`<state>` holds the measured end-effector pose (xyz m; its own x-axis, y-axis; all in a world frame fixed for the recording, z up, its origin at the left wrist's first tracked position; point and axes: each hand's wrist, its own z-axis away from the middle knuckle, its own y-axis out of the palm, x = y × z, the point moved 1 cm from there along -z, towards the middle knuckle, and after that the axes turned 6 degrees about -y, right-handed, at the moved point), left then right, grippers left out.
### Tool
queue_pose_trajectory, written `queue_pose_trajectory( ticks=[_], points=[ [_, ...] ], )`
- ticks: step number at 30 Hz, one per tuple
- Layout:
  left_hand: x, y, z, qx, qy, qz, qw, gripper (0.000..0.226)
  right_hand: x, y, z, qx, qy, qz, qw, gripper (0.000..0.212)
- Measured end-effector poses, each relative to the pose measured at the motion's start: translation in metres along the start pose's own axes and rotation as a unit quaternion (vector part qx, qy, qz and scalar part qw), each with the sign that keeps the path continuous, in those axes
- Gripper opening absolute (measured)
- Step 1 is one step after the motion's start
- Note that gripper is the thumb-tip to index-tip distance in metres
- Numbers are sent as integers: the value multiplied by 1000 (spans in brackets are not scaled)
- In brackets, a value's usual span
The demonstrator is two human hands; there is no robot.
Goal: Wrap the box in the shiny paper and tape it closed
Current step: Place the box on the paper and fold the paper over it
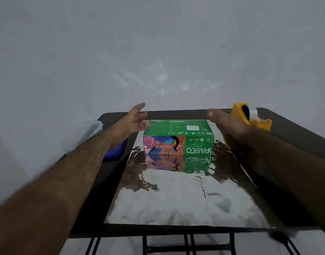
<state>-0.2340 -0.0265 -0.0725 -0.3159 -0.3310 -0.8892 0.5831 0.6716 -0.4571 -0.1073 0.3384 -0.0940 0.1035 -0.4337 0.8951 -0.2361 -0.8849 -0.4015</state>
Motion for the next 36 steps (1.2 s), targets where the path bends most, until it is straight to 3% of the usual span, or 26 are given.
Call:
queue_pose_trajectory(
  ticks=[3, 4, 11, 17, 21, 23, 26, 28, 30, 32, 33, 36],
  points=[
    [8, 5, -1, 64, -16, -11, 998, 153, 4, 10, 17, 105, 7, -24, 994, 136],
    [12, 8, -2, 63, -22, 2, 998, 149, 2, 11, 20, 120, 6, -20, 993, 143],
    [26, 14, -15, 9, 22, 24, 999, 141, 3, 14, 19, 45, -57, -95, 993, 115],
    [27, 18, -18, 21, 59, -14, 998, 142, 3, 5, 30, 66, -59, -91, 992, 96],
    [37, 18, -22, 46, 41, -51, 997, 146, -2, 0, 36, 103, -31, -27, 994, 107],
    [39, 15, -22, 50, 38, -63, 996, 150, -5, -2, 36, 116, -19, 4, 993, 123],
    [26, 14, -17, 32, 46, -6, 998, 144, 2, 1, 24, 57, -16, -54, 997, 143],
    [10, 9, -23, -26, 36, 76, 996, 114, 10, -4, 1, -34, 14, -90, 995, 128],
    [-4, 0, -38, -80, 9, 106, 991, 90, 16, -13, -23, -102, 36, -30, 994, 90],
    [-7, -7, -58, -129, -23, 62, 989, 61, 12, -21, -43, -161, 33, 62, 984, 45],
    [-4, -10, -69, -160, -37, 15, 986, 49, 9, -22, -50, -168, 23, 118, 979, 32],
    [8, -8, -95, -199, -62, -115, 971, 31, 3, -16, -61, -125, 13, 292, 948, 28]
  ],
)
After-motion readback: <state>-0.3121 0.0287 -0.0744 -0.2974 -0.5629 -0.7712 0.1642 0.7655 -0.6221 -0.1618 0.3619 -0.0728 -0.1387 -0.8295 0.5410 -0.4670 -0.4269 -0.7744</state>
